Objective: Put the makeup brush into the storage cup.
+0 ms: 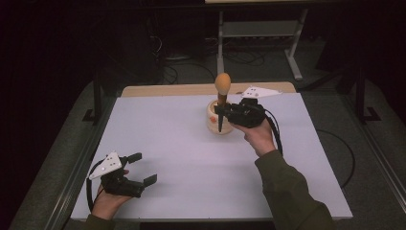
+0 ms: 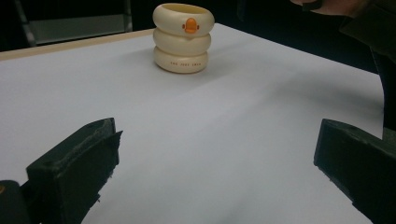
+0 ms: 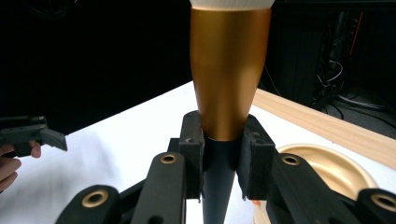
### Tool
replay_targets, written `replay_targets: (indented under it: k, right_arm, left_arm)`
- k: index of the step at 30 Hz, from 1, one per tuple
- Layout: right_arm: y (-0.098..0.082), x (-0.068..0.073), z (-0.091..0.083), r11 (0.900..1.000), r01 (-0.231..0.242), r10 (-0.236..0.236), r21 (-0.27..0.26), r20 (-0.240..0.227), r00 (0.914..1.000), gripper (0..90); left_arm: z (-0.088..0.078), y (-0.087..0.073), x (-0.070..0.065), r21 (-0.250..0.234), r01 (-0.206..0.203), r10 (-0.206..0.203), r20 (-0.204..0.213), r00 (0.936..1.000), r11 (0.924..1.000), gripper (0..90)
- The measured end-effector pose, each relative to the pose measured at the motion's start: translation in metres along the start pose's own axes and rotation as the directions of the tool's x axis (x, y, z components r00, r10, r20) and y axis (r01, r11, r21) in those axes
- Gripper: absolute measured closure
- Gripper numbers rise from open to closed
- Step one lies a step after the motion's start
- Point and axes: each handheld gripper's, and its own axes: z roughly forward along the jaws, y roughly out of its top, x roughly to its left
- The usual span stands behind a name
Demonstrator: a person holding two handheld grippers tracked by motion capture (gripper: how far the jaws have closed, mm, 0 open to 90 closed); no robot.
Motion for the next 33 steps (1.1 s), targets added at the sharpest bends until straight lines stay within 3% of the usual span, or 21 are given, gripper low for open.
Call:
replay_targets:
  k: [22,33]
  right_arm:
    - [0.026,-0.025,0.017,1.0,0.007,-0.007,-0.008,0.07,0.9976,73.0]
    - [0.03,-0.035,0.032,1.0,0.006,-0.007,0.004,0.106,0.9943,73.0]
  left_arm:
    - [0.0,0.0,-0.001,-0.002,0.011,-0.011,-0.004,0.9999,0.9999,0.0]
    - [0.0,0.001,-0.001,-0.012,0.01,-0.009,0.005,0.9999,0.9999,0.0]
